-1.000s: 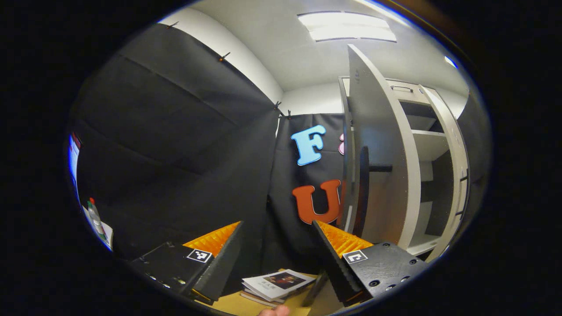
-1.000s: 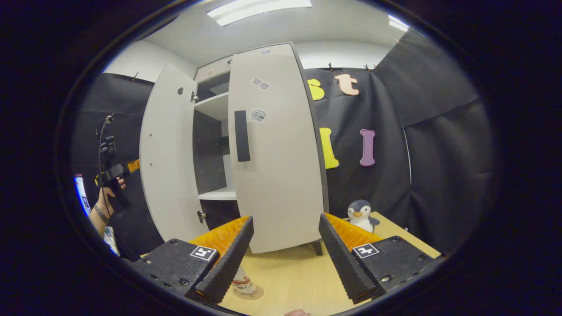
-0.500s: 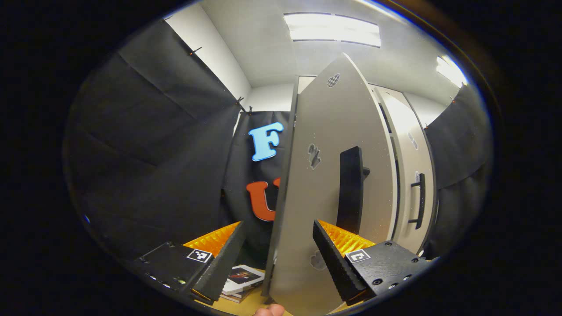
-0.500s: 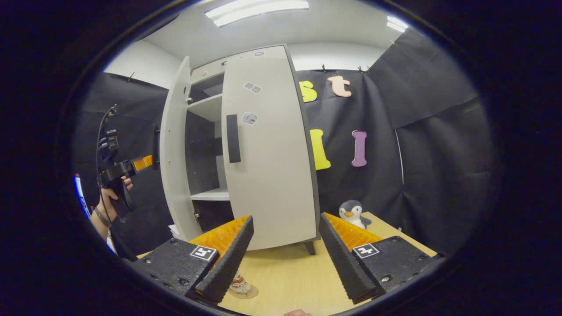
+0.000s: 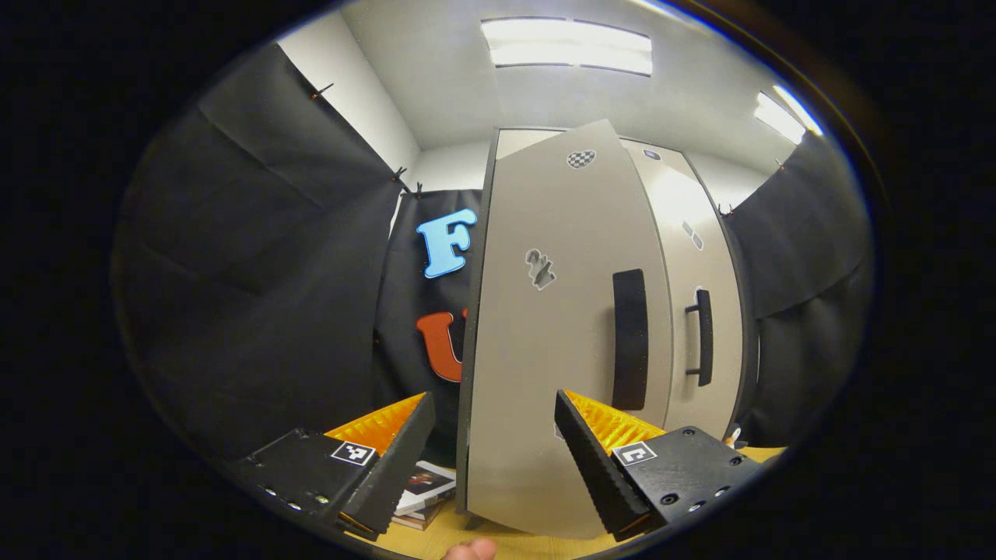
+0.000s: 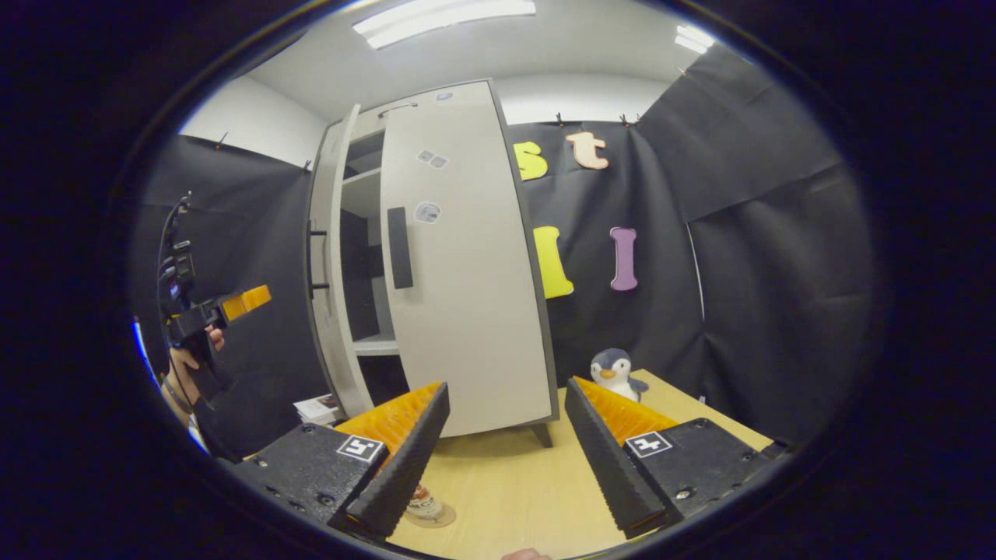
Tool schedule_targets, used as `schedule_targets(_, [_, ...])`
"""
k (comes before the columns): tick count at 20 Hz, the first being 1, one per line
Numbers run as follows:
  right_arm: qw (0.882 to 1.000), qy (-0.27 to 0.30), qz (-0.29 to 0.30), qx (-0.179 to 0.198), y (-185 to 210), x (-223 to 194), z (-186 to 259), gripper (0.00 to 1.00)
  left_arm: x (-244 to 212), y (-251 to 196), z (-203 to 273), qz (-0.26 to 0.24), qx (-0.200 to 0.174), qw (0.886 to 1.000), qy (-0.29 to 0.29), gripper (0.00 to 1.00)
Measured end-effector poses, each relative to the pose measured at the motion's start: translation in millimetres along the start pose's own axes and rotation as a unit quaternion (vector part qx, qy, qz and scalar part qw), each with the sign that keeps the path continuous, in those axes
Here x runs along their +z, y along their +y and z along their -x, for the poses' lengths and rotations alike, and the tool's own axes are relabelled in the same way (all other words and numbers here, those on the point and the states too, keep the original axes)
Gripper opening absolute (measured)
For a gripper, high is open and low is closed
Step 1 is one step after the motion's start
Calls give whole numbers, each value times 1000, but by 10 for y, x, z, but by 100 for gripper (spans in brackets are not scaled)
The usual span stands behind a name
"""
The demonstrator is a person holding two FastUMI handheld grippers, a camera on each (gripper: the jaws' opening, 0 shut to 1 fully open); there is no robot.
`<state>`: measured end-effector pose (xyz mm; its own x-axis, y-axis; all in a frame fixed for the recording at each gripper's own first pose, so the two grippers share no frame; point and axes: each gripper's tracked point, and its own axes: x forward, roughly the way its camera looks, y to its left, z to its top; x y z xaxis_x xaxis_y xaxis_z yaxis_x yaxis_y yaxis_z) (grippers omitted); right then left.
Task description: Grasp the bottle in the cabinet with the left hand and place it on the coaster, then close the right door with the right hand and the left door with the left hand.
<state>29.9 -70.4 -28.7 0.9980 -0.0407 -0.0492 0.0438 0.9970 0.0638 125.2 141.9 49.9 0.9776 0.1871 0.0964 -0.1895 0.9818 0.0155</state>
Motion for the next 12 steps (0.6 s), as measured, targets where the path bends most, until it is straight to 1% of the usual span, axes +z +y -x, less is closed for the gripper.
schedule_targets(1, [1000,2,-4,3,19,-17,-22,98,-71,-41,94,2,-5,1000,9,99])
schedule_targets(2, [1000,4,-10,8,53,-34,-42,98,-161,-86,198,4,-11,1000,17,99])
schedule_targets(3, [1000,4,-17,14,88,-41,-58,100,-266,-126,295,8,-17,999,28,95])
schedule_targets(4, [1000,3,-23,19,120,-36,-75,98,-379,-166,406,13,-21,999,40,95])
schedule_targets(5, [999,2,-28,24,143,-38,-75,98,-495,-209,512,22,-24,998,52,99])
schedule_targets(7, [999,3,-33,28,151,-33,-80,98,-711,-288,693,32,-33,997,68,99])
schedule_targets(9, [999,5,-37,31,157,-44,-76,98,-941,-347,908,18,-30,997,74,99])
schedule_targets(10, [999,7,-37,31,155,-59,-72,98,-1020,-352,995,0,-26,997,76,95])
schedule_targets(11, [999,11,-37,29,143,-90,-57,93,-1098,-364,1055,-17,-22,996,82,97])
schedule_targets(12, [999,13,-36,27,132,-105,-51,98,-1154,-390,1125,-31,-21,995,88,99])
